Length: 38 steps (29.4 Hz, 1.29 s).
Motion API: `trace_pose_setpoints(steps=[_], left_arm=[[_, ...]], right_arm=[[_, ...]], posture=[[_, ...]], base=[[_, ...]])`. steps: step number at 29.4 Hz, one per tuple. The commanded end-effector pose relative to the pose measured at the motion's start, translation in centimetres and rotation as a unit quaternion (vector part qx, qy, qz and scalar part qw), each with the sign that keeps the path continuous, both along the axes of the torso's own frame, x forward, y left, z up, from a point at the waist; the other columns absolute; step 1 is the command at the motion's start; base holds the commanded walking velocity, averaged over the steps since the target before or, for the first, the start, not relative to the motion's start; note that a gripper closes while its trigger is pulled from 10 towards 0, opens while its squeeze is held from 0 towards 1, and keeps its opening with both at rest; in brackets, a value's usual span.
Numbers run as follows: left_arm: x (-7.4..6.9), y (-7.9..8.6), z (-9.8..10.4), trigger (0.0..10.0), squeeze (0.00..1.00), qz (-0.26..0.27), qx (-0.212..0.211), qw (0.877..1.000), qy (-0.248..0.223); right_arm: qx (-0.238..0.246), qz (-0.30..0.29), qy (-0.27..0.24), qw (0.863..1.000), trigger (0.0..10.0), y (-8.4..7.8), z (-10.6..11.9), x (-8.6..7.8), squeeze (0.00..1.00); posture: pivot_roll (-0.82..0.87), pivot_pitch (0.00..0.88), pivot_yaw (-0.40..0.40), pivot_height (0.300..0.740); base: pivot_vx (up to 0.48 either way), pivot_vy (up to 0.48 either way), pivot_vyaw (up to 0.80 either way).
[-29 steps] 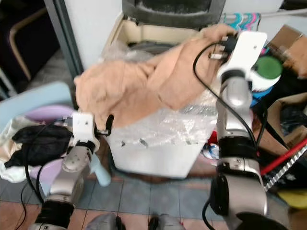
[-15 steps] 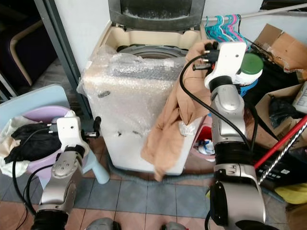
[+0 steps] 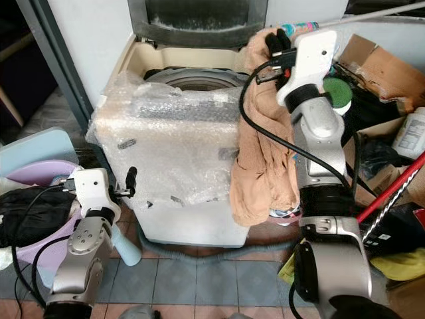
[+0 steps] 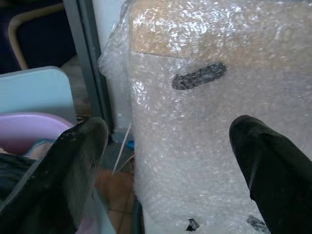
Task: Clothes washing
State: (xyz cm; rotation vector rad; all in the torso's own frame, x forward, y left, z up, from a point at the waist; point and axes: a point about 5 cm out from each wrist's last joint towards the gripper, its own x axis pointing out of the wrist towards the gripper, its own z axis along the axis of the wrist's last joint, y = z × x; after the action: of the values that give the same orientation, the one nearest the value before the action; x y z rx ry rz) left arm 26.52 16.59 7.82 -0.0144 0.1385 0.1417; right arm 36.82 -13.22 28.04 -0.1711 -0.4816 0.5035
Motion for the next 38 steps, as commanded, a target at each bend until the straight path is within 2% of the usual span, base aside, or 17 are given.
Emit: trace_pose_setpoints(steps=[1,3,8,14,18,21,22,26,29,30,32,34,36,37,38], left_arm=[[0.2,-0.8,0.1,10.0,0.00,-0.010,-0.004,1.000,0.002],[0.1,-0.8,-0.2,10.0,0.00,-0.011,0.000,1.000,0.008],[-0.1,-0.9,-0.4,10.0,0.00,-0.009,0.000,1.000,0.017],[0.0,-0.7,-0.6,10.0,0.00,-0.002,0.002,1.000,0.024],[0.1,-0.7,-0.4,10.0,0.00,0.004,0.002,1.000,0.019],[0.1,-0.9,-0.4,10.0,0.00,0.004,0.002,1.000,0.020],[0.1,-1.0,-0.4,10.0,0.00,0.004,0.002,1.000,0.021],[0.0,-0.8,-0.5,10.0,0.00,0.008,0.004,1.000,0.023],[0.0,-0.7,-0.5,10.0,0.00,0.011,0.006,1.000,0.025],[-0.1,-0.7,-0.6,10.0,0.00,0.013,0.007,1.000,0.026],[-0.1,-0.7,-0.6,10.0,0.00,0.014,0.009,1.000,0.026],[-0.1,-0.8,-0.5,10.0,0.00,0.015,0.010,1.000,0.024],[-0.1,-0.9,-0.5,10.0,0.00,0.016,0.011,1.000,0.022],[-0.1,-1.0,-0.4,10.0,0.00,0.015,0.014,1.000,0.018],[-0.1,-1.0,-0.4,10.0,0.00,0.014,0.015,1.000,0.018]], right_arm=[[0.001,0.009,-0.024,1.000,10.0,-0.6,1.6,-0.2,0.00],[-0.018,0.029,-0.039,0.999,10.0,0.1,2.5,-0.2,0.00],[-0.017,0.041,-0.047,0.998,10.0,0.4,3.4,0.1,0.00],[-0.042,0.074,-0.056,0.995,10.0,1.3,4.9,0.6,0.00],[-0.064,0.087,-0.060,0.992,10.0,1.7,5.7,1.1,0.00],[-0.064,0.061,-0.067,0.994,10.0,1.5,6.8,1.9,0.00],[-0.059,0.032,-0.072,0.995,10.0,1.2,7.5,2.3,0.00],[-0.023,-0.015,-0.082,0.996,10.0,0.1,9.2,2.8,0.00],[-0.006,-0.059,-0.106,0.993,10.0,-1.0,10.7,2.9,0.00],[0.013,-0.085,-0.112,0.990,10.0,-1.6,11.2,3.0,0.00],[0.036,-0.103,-0.099,0.989,10.0,-2.0,11.1,3.3,0.00],[0.025,-0.135,-0.095,0.986,10.0,-2.1,10.4,3.6,0.00],[0.003,-0.138,-0.073,0.988,10.0,-1.6,8.6,4.1,0.00],[-0.022,-0.126,-0.040,0.991,10.0,-0.8,6.3,4.5,0.00],[-0.034,-0.121,-0.021,0.992,10.0,-0.5,5.3,4.7,0.00]], posture=[[0.03,0.002,-0.007,0.740],[0.03,0.000,-0.010,0.740],[0.04,0.000,-0.020,0.740],[0.04,0.002,-0.021,0.740],[0.04,0.000,-0.022,0.740],[0.05,0.000,-0.027,0.740],[0.05,0.000,-0.029,0.740],[0.06,0.000,-0.032,0.740],[0.06,0.000,-0.034,0.740],[0.06,0.000,-0.038,0.740],[0.06,0.000,-0.041,0.740],[0.06,0.000,-0.044,0.740],[0.06,0.000,-0.045,0.740],[0.07,0.000,-0.046,0.740],[0.07,0.000,-0.047,0.740]], base=[[0.292,0.382,0.00],[0.292,0.382,0.00],[0.287,0.384,0.00],[0.281,0.389,0.00],[0.000,0.000,0.00],[0.000,0.000,0.00],[0.000,0.000,0.00],[0.000,0.000,0.00],[0.000,0.000,0.00],[0.000,0.000,0.00],[0.000,0.000,0.00],[0.000,0.000,0.00],[0.000,0.000,0.00],[0.000,0.000,0.00],[0.000,0.000,0.00]])
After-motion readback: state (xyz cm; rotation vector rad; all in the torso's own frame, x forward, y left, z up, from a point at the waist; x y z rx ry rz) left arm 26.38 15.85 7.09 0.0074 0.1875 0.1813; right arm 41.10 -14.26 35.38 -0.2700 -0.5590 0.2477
